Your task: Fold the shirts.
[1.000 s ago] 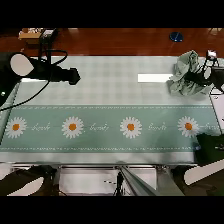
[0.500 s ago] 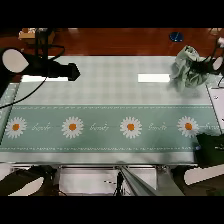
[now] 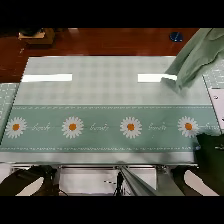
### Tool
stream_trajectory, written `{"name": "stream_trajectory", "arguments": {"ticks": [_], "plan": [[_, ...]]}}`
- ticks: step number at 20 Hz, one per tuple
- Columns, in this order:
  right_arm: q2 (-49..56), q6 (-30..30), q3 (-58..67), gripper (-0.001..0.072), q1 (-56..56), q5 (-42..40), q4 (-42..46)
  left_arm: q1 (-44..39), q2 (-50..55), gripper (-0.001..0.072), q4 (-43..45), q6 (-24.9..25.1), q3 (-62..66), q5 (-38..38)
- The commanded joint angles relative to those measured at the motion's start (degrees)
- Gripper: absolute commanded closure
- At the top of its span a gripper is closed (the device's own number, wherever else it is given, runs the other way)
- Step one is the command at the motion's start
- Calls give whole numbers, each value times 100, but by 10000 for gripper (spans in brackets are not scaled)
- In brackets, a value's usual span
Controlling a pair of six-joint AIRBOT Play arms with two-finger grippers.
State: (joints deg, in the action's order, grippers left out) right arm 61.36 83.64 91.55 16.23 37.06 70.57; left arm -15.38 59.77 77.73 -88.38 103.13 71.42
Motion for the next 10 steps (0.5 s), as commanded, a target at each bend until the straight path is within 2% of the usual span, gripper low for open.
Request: {"name": "stream_trajectory", "arguments": {"ticks": [1,5,10], "plan": [[-1036,-393,17,684,2,2,-1355,0,-654,-1,4,0,533,302],[-1644,-444,17,684,2,249,-2269,0,-1342,0,7,0,531,382],[-1436,-494,15,684,-81,1963,-2424,0,-1539,0,7,-2,531,1119]]}}
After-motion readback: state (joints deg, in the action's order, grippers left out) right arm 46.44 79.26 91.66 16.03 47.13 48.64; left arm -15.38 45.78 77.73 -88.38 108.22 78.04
